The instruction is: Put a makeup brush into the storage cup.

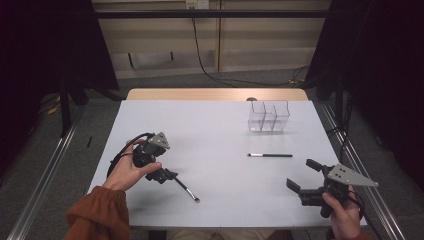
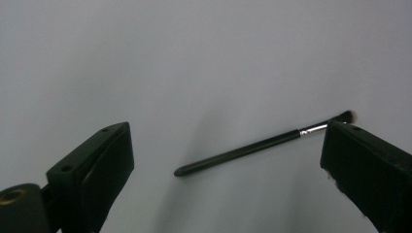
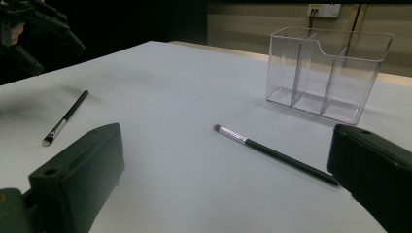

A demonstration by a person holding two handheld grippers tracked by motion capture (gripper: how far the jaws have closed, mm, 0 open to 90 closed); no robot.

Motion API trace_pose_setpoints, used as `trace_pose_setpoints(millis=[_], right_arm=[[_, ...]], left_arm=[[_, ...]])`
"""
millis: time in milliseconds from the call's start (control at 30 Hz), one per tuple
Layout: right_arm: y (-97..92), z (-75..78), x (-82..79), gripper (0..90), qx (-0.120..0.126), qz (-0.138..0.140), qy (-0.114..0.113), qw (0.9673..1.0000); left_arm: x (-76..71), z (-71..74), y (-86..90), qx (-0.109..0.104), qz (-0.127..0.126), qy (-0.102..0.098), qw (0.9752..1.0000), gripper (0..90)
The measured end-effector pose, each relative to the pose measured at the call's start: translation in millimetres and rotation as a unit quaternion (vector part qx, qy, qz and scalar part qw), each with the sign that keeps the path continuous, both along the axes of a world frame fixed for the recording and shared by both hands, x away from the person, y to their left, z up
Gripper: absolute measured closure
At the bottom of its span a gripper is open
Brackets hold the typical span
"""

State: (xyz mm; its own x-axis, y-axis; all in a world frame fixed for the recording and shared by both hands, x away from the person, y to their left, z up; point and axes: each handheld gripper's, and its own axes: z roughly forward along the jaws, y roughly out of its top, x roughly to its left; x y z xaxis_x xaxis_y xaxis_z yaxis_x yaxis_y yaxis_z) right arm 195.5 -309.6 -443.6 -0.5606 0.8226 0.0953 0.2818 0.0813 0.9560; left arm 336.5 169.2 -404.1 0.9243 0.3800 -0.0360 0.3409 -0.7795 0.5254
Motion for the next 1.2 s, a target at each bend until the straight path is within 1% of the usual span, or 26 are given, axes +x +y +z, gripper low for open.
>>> trace_pose_setpoints(millis=[67,100,233,300,367,467,500,533,600,667,733,767,833,867,933,967,1000,1033,1067,1100,1167,1200], right_arm=[[0.1,0.2,-0.2,0.0,0.000,0.000,0.000,1.0000],[0.4,0.3,-0.3,0.0,0.002,-0.001,0.000,1.0000],[0.1,0.0,0.2,0.0,-0.001,-0.001,0.001,1.0000],[0.5,-0.1,0.5,0.0,-0.001,0.001,0.001,1.0000],[0.5,0.0,0.3,0.0,-0.001,0.001,0.000,1.0000],[0.2,-0.2,0.4,0.0,0.000,0.000,0.001,1.0000],[0.2,-0.2,0.5,0.0,-0.001,0.001,0.001,1.0000],[0.3,-0.2,0.5,0.0,-0.001,0.002,0.002,1.0000],[0.6,-0.4,0.6,0.0,-0.003,0.003,0.002,1.0000],[1.1,-0.1,0.4,0.0,-0.002,0.004,0.002,1.0000],[0.8,-0.3,0.7,0.0,-0.003,0.003,0.002,1.0000],[0.7,-0.4,0.9,0.0,-0.003,0.003,0.003,1.0000],[0.6,-0.4,1.0,0.0,-0.003,0.003,0.002,1.0000],[0.7,-0.5,1.1,0.0,-0.003,0.003,0.002,1.0000],[0.7,-0.6,1.3,0.0,-0.002,0.004,0.003,1.0000],[0.7,-0.6,1.5,0.0,-0.001,0.003,0.004,1.0000],[0.8,-0.6,1.6,0.0,0.001,0.002,0.005,1.0000],[0.6,-0.7,1.8,0.0,0.001,0.001,0.004,1.0000],[0.5,-0.7,1.7,0.0,0.002,0.001,0.004,1.0000],[0.4,-0.6,1.6,0.0,0.002,0.001,0.004,1.0000],[0.3,-0.5,1.3,0.0,0.001,0.000,0.003,1.0000],[0.3,-0.4,1.1,0.0,0.001,0.001,0.003,1.0000]], left_arm=[[0.8,-1.3,-1.4,0.004,0.001,0.005,1.0000,4.4],[0.9,-2.5,-2.2,0.004,0.003,0.005,1.0000,4.3],[5.0,-6.3,-4.1,0.012,-0.009,0.014,0.9998,4.2],[6.3,-9.2,-6.2,0.018,-0.021,0.017,0.9995,4.4],[7.2,-12.7,-9.3,0.034,-0.033,0.023,0.9986,4.7],[9.2,-15.4,-13.3,0.044,-0.040,0.027,0.9979,4.6],[9.3,-16.3,-14.7,0.044,-0.040,0.027,0.9979,4.6],[10.2,-16.6,-15.6,0.048,-0.047,0.026,0.9974,4.6],[9.8,-18.3,-17.8,0.055,-0.048,0.021,0.9971,4.7],[9.4,-19.8,-19.6,0.063,-0.057,0.026,0.9960,4.6],[8.2,-22.1,-21.4,0.067,-0.061,0.030,0.9955,5.2],[7.8,-23.1,-22.1,0.067,-0.066,0.028,0.9952,6.0],[7.8,-24.8,-23.2,0.067,-0.083,0.033,0.9938,10.3],[7.6,-25.8,-24.2,0.069,-0.087,0.034,0.9933,13.0],[6.2,-28.0,-26.0,0.071,-0.097,0.031,0.9923,15.4],[6.2,-28.5,-26.6,0.075,-0.101,0.032,0.9915,16.9],[5.2,-29.7,-27.3,0.076,-0.099,0.031,0.9917,17.0],[5.6,-30.2,-27.5,0.081,-0.104,0.029,0.9908,17.1],[5.8,-31.0,-27.7,0.081,-0.107,0.032,0.9904,17.5],[5.8,-31.8,-27.8,0.081,-0.110,0.032,0.9901,19.9],[6.5,-33.8,-28.6,0.091,-0.116,0.030,0.9885,21.4],[7.2,-34.6,-29.3,0.095,-0.119,0.026,0.9880,21.4]])
